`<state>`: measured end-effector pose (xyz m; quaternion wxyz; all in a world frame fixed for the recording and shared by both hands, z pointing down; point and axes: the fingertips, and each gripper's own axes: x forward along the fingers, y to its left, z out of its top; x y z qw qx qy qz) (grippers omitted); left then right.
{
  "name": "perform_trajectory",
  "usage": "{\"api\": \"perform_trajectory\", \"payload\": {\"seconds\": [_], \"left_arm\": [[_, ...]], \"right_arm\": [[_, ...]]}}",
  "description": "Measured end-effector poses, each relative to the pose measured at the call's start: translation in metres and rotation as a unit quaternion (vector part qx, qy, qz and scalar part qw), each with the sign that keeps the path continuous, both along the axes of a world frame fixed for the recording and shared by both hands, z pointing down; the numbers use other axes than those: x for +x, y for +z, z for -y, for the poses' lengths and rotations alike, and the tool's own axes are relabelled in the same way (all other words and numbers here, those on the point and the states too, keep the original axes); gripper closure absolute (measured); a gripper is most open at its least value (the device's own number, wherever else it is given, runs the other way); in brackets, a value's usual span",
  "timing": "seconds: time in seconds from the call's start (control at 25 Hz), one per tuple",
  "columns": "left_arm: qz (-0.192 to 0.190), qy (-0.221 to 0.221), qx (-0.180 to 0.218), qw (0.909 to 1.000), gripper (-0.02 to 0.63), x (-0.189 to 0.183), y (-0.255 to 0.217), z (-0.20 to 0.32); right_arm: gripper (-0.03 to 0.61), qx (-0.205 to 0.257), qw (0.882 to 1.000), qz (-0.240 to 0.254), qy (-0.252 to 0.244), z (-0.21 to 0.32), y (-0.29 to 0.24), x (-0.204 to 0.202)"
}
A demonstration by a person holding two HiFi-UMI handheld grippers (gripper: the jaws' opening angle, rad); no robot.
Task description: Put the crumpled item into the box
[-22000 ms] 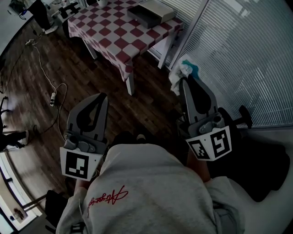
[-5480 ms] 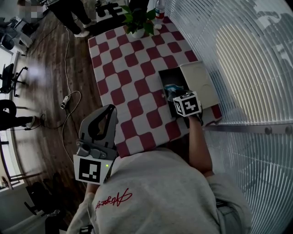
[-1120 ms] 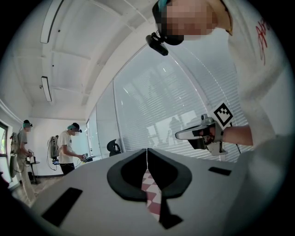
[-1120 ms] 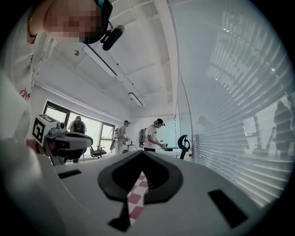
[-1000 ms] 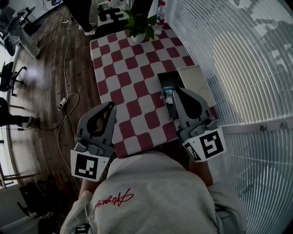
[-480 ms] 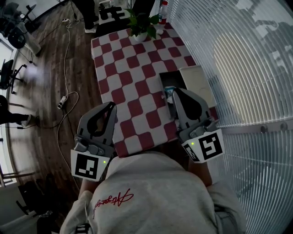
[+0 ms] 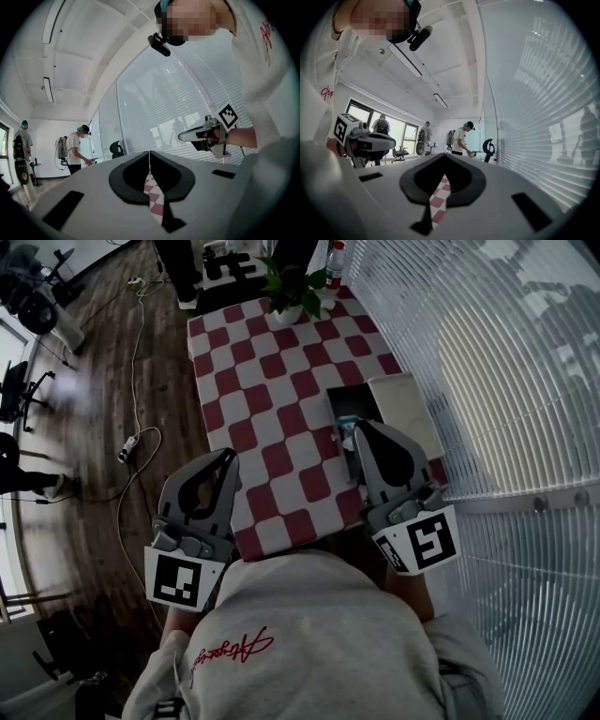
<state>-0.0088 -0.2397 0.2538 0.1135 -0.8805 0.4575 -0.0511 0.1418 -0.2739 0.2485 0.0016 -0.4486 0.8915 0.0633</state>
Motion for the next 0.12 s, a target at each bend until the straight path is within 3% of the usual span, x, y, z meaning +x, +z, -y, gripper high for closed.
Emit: {"api": "perform_trajectory", "payload": {"seconds": [0.12], "left_arm": [[0.000, 0.001, 0.000, 1.0000, 0.595, -0.0001, -0.0021, 0.0006]], "right_arm": [[0.568, 0.000, 1.000, 0.000, 0.001, 0.0002, -0.0019, -0.0002]]}}
